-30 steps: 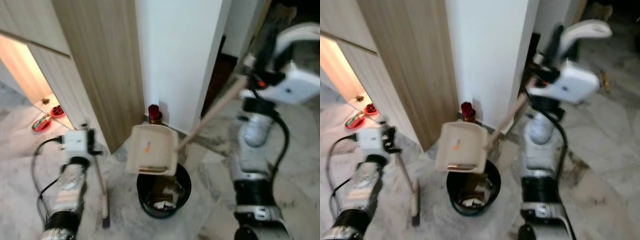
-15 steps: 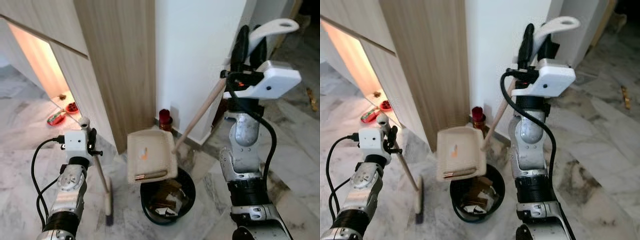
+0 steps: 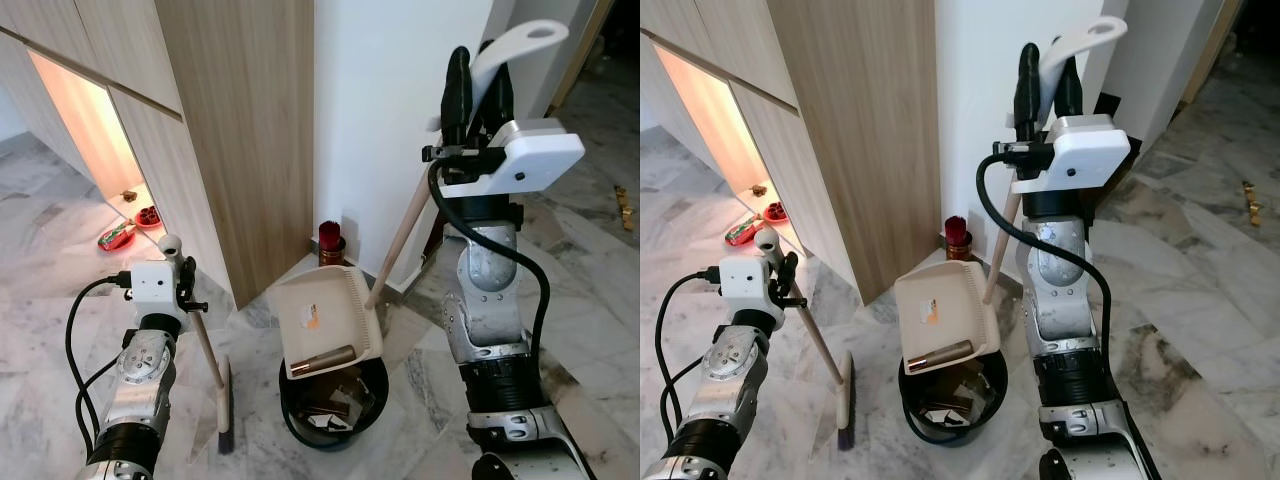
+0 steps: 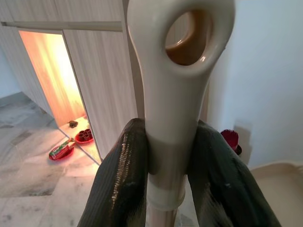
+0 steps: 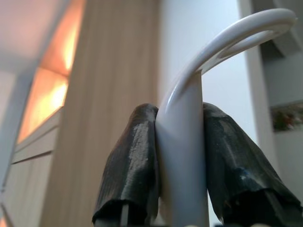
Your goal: Sweep floor
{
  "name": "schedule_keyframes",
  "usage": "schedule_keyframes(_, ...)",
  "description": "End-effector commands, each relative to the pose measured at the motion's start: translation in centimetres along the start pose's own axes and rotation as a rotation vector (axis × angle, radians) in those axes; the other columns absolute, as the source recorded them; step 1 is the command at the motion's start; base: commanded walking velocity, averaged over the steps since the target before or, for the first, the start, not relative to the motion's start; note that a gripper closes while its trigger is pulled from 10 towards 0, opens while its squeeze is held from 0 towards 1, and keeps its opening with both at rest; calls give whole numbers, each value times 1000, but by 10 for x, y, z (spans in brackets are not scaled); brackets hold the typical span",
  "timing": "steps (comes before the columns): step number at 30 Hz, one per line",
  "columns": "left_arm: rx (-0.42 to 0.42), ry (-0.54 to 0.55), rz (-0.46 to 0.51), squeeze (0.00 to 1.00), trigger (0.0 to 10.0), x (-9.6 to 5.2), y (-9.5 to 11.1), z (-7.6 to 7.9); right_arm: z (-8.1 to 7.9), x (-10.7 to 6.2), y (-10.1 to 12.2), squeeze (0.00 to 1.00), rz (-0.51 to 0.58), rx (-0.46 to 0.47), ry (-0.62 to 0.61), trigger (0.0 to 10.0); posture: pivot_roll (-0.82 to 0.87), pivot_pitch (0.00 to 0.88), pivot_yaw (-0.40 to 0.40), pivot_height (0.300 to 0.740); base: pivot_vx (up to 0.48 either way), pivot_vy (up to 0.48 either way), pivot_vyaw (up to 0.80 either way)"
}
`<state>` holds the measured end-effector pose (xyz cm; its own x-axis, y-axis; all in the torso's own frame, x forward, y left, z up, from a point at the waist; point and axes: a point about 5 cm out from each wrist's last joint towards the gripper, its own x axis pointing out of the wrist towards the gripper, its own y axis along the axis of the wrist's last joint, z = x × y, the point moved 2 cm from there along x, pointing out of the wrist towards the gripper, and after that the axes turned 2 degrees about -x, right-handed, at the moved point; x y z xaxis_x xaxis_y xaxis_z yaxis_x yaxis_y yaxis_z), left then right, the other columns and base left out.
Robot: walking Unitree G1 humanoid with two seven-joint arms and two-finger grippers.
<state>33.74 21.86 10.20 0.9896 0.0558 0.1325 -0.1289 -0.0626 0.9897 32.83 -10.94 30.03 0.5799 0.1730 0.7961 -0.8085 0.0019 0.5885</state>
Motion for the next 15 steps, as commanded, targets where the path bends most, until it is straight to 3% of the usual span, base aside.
schedule_keyframes(1, 8, -12, 62, 0, 10000, 5, 13, 1, -7, 9, 25, 0, 130, -24, 60, 10000, 134, 0, 10, 740, 0, 0, 0)
schedule_keyframes(5, 6, -13, 62, 0, 10000, 6, 13, 1, -26, 8, 32, 0, 153, -31, 207, 10000, 129, 0, 11, 740, 0, 0, 0)
schedule_keyframes(15, 3, -8, 65, 0, 10000, 6, 14, 1, -39, 6, 39, 0, 162, 11, 327, 10000, 132, 0, 8, 740, 0, 0, 0)
